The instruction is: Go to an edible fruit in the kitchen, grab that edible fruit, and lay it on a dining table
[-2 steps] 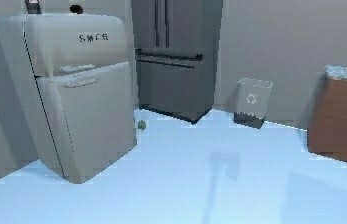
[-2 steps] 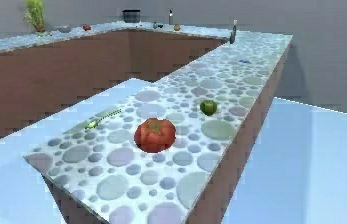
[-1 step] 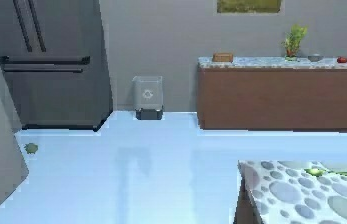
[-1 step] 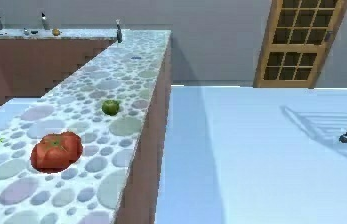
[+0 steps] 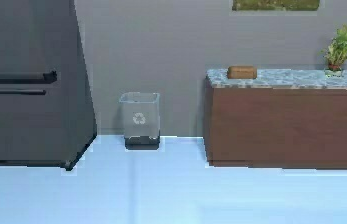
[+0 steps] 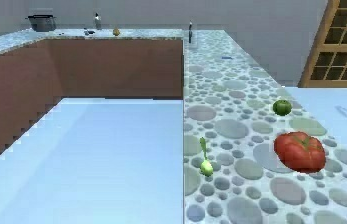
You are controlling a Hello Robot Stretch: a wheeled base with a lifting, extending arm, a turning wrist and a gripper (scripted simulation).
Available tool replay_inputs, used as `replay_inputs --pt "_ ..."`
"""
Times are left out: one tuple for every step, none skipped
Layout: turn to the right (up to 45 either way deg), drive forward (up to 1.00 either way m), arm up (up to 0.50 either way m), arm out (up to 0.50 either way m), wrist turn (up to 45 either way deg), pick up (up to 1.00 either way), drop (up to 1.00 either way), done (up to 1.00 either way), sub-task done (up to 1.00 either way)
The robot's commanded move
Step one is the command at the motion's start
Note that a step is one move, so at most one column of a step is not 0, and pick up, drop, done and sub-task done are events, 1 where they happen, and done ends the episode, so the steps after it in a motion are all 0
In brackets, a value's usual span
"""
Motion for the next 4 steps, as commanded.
replay_inputs --pt "45.0 0.0 0.0 0.0 0.0 0.0 0.0 0.0 0.0" --pt "3.0 0.0 0.0 0.0 0.0 0.0 0.0 0.0 0.0" --pt "-45.0 0.0 0.0 0.0 0.0 0.0 0.0 0.0 0.0" --pt "-45.0 0.0 0.0 0.0 0.0 0.0 0.0 0.0 0.0"
